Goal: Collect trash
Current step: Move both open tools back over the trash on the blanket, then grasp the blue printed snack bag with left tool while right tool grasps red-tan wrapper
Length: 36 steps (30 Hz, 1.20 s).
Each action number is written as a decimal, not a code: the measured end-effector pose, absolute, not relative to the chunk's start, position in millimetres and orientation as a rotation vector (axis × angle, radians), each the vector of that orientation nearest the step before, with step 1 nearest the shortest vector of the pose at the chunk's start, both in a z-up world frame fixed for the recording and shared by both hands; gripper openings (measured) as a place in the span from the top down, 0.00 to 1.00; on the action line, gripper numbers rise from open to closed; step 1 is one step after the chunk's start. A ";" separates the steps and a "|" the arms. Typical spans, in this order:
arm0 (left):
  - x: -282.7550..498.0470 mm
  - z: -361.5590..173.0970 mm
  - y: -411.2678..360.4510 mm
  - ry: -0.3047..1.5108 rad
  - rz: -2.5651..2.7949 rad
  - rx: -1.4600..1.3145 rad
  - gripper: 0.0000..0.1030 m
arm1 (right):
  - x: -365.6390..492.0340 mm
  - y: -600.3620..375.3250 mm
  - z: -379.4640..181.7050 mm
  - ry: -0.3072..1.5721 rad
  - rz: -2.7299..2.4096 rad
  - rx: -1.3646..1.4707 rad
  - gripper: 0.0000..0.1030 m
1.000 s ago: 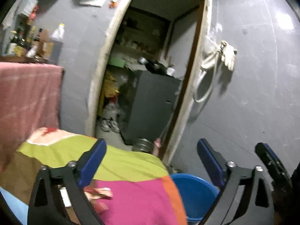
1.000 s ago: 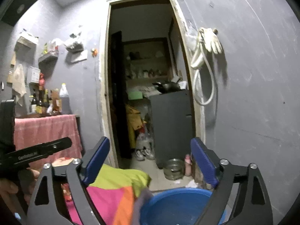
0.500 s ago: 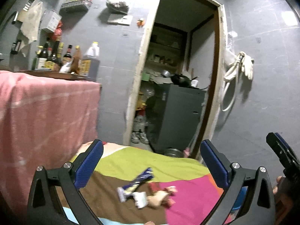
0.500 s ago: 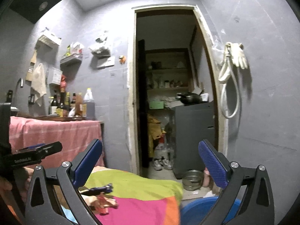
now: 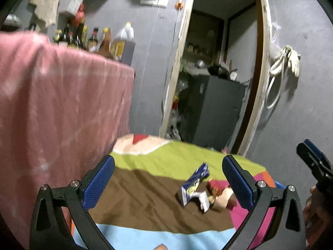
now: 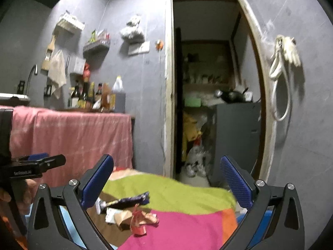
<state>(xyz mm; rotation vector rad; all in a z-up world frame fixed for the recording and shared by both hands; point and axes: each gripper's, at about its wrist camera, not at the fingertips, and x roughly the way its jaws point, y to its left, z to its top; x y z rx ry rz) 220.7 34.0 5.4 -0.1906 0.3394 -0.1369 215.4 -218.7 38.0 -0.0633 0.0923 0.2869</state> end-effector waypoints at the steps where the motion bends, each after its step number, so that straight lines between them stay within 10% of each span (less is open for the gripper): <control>1: 225.9 0.4 34.3 0.366 -0.143 -0.195 0.02 | 220.0 -217.3 34.7 0.115 0.291 -0.066 0.00; 16: 295.3 -44.5 9.8 0.623 -0.239 -0.194 0.07 | 284.8 -208.4 -12.1 0.400 0.324 -0.088 0.11; 30: 337.8 -74.8 -4.3 0.826 -0.311 -0.176 0.70 | 312.2 -206.6 -42.2 0.562 0.394 -0.071 0.21; 36: 337.4 -73.6 1.3 0.830 -0.291 -0.195 0.79 | 318.6 -198.6 -49.5 0.620 0.445 -0.089 0.21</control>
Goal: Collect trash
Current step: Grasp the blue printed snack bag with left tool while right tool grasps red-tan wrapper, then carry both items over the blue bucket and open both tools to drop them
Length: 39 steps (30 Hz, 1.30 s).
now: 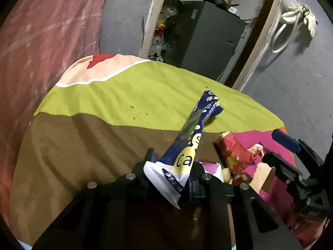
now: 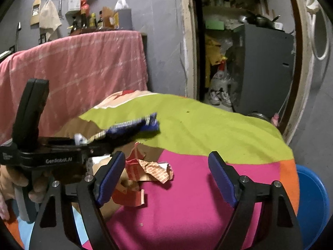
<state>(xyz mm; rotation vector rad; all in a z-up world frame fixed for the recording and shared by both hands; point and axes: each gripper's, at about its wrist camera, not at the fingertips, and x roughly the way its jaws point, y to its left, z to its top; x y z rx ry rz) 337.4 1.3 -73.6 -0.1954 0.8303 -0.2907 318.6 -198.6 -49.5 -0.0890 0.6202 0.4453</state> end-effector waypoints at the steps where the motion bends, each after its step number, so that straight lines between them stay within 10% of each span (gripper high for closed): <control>1: 336.2 -72.8 0.9 0.827 -0.284 -0.200 0.79 | 319.9 -197.1 -50.2 0.630 0.457 -0.091 0.21; 13: 321.7 -69.9 16.2 0.814 -0.219 -0.264 0.79 | 338.7 -176.1 -64.9 0.768 0.514 -0.116 0.22; 21: 315.8 -64.9 14.6 0.797 -0.214 -0.271 0.80 | 348.1 -183.0 -70.3 0.826 0.511 -0.053 0.48; 39: 264.7 -17.3 -7.5 0.583 -0.198 -0.271 0.81 | 280.4 -223.0 -19.6 0.498 0.469 0.000 0.54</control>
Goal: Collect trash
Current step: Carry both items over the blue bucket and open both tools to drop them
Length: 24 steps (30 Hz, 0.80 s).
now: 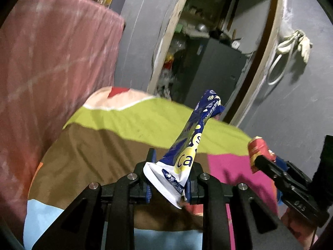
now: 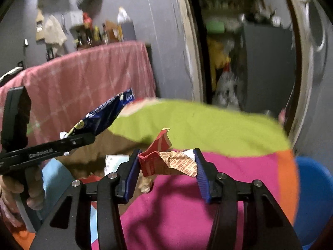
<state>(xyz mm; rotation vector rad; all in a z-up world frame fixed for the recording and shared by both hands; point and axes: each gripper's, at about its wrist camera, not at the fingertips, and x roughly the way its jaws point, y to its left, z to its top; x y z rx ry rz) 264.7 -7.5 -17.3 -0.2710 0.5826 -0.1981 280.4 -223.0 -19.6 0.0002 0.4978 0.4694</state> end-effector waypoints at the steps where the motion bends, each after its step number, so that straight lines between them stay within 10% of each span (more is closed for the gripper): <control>1: 260.7 -12.0 -11.9 0.558 -0.202 -0.275 0.81 | 274.8 -225.4 -12.4 0.465 0.465 -0.002 0.54; 24: 217.2 57.5 -162.9 0.190 -0.362 -0.262 0.81 | 173.5 -333.1 66.4 -0.066 0.076 -0.129 0.54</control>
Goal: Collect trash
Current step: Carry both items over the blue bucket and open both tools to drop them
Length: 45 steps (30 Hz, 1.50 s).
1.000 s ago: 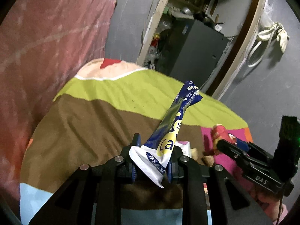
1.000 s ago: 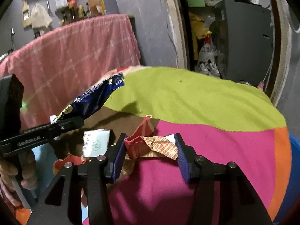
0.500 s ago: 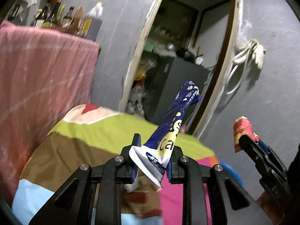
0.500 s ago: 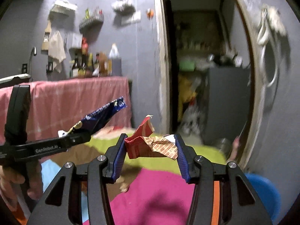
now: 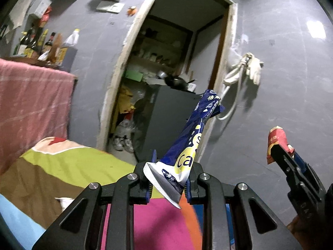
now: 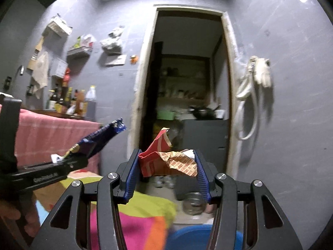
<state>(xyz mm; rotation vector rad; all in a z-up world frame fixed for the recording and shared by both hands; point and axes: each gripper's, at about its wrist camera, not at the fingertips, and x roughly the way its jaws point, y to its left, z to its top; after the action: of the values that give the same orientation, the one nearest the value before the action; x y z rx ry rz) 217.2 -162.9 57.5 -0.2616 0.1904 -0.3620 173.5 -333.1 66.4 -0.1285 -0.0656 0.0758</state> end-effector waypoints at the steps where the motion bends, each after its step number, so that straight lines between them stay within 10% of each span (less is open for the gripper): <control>1: 215.3 56.6 -169.2 0.184 -0.365 -0.255 0.81 | 172.2 -341.4 63.8 -0.070 0.052 -0.128 0.54; 45: 316.0 -58.4 -324.6 0.699 -0.529 -0.118 0.80 | 232.3 -472.7 -31.6 0.368 -0.071 0.105 0.49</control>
<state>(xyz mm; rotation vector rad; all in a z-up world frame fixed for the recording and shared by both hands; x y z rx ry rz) 316.0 -324.6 -58.4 -0.1180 0.6989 -0.5289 232.3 -472.8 -31.6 0.1049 0.3677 -0.0710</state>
